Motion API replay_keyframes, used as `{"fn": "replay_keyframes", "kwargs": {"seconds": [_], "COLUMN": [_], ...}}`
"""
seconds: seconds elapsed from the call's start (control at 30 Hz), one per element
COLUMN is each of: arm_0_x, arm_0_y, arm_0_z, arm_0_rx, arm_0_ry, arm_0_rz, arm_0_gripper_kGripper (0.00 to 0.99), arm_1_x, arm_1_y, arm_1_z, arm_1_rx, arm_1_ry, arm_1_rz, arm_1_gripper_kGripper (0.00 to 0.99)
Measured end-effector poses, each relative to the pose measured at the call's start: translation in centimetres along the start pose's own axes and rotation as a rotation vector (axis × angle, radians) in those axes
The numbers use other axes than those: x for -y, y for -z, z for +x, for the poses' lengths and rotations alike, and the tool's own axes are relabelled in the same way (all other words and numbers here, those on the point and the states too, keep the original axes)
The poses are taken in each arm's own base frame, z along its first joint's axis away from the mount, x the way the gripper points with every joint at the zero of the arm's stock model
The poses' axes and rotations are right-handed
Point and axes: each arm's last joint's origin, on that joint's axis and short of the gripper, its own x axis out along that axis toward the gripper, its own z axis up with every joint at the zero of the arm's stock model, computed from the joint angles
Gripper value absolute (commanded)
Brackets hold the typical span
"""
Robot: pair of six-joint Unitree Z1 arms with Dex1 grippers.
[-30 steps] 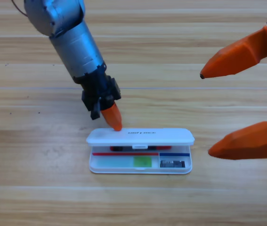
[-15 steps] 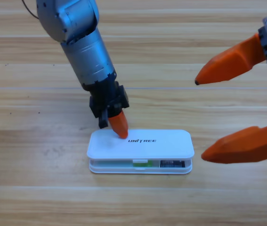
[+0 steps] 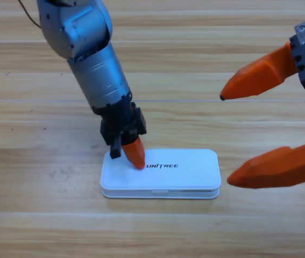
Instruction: Clean up eraser and pencils
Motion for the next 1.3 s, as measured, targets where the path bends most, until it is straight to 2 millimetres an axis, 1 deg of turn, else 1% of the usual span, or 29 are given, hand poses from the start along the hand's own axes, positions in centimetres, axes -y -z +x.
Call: {"fn": "replay_keyframes", "kwargs": {"seconds": [0.6,0.77,0.83,0.9,0.93,1.0,1.07,1.1,1.17,1.2,1.23,1.27,1.3], "arm_0_x": [0.8,1.0,1.4,2.3,3.0,4.7,7.0,8.3,11.0,12.1,13.3,14.3,15.2], "arm_0_y": [1.1,1.0,1.1,1.4,1.4,1.1,1.1,1.4,2.5,3.1,3.6,4.2,4.8], "arm_0_z": [0.6,0.3,-0.4,-2.1,-3.5,-7.9,-12.9,-15.0,-18.2,-19.1,-19.7,-19.9,-19.9], "arm_0_rx": [0.038,0.036,0.019,-0.004,0.000,0.027,0.085,0.117,0.184,0.215,0.247,0.275,0.293], "arm_0_ry": [-0.043,-0.055,-0.064,-0.068,-0.071,-0.095,-0.145,-0.166,-0.186,-0.176,-0.156,-0.118,-0.085], "arm_0_rz": [0.022,0.029,0.028,0.022,0.024,0.035,0.059,0.072,0.097,0.106,0.116,0.126,0.135], "arm_0_gripper_kGripper": [0.000,0.000,0.000,0.000,0.000,0.000,0.000,0.000,0.000,0.072,0.377,0.735,0.956], "arm_1_x": [0.0,0.0,0.0,0.0,0.0,0.0,0.0,0.0,0.0,0.0,0.0,0.0,0.0], "arm_1_y": [0.0,0.0,0.0,0.0,0.0,0.0,0.0,0.0,0.0,0.0,0.0,0.0,0.0], "arm_1_z": [0.0,0.0,0.0,0.0,0.0,0.0,0.0,0.0,0.0,0.0,0.0,0.0,0.0], "arm_1_rx": [0.000,0.000,0.000,0.000,0.000,0.000,0.000,0.000,0.000,0.000,0.000,0.000,0.000], "arm_1_ry": [0.000,0.000,0.000,0.000,0.000,0.000,0.000,0.000,0.000,0.000,0.000,0.000,0.000], "arm_1_rz": [0.000,0.001,0.005,0.010,0.012,0.014,0.015,0.015,0.015,0.015,0.015,0.015,0.015], "arm_1_gripper_kGripper": [0.990,0.990,0.990,0.990,0.990,0.990,0.990,0.990,0.990,0.990,0.990,0.990,0.990]}}
